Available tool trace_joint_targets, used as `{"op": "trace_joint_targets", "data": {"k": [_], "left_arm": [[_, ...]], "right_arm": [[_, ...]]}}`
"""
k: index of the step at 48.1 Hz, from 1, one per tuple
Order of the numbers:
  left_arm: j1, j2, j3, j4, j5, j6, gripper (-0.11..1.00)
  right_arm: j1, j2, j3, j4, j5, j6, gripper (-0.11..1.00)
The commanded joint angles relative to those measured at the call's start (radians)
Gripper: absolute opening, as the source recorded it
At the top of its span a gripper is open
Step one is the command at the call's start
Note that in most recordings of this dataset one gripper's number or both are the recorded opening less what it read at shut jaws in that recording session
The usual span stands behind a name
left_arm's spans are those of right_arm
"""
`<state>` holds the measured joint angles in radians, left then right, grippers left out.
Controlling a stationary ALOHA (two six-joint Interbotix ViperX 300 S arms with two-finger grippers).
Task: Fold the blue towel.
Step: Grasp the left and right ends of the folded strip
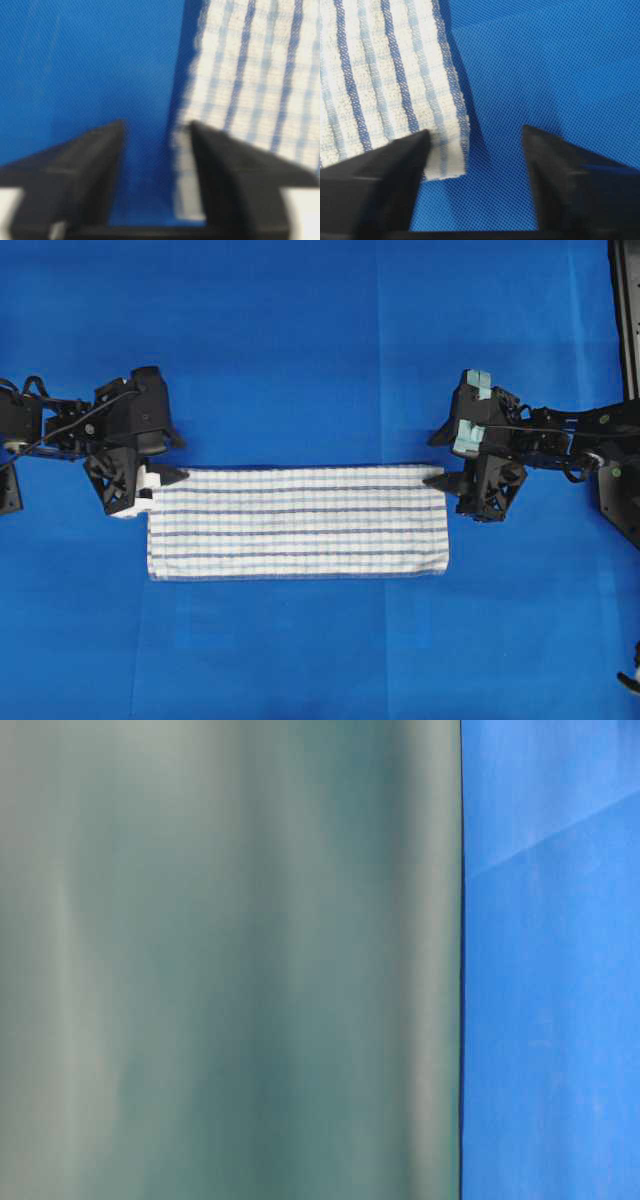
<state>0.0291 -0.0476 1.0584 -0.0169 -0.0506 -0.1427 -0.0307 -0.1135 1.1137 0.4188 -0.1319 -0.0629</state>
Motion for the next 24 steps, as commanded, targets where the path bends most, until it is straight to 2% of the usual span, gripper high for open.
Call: {"op": "trace_joint_targets", "data": {"k": [1,5,8,13,24], "left_arm": [[-0.034,0.006,-0.015,-0.002,0.037,-0.002,0.36],[-0.054,0.006,-0.025,-0.002,0.066,-0.003,0.14],[-0.069,0.009,-0.032,-0.002,0.08,-0.003,0.03],[-0.087,0.008,-0.037,-0.002,0.089,-0.005,0.02],[-0.089,-0.009,-0.04,-0.003,0.103,-0.003,0.02]], "right_arm": [[0.002,-0.008,-0.008,-0.012,-0.003,-0.003,0.37],[0.002,-0.011,-0.006,-0.015,-0.002,-0.006,0.16],[0.0,-0.015,-0.006,-0.017,-0.002,-0.011,0.05],[0.0,-0.021,-0.005,-0.015,-0.002,-0.012,-0.04],[-0.006,-0.044,-0.002,-0.017,-0.008,-0.012,-0.04]]}}
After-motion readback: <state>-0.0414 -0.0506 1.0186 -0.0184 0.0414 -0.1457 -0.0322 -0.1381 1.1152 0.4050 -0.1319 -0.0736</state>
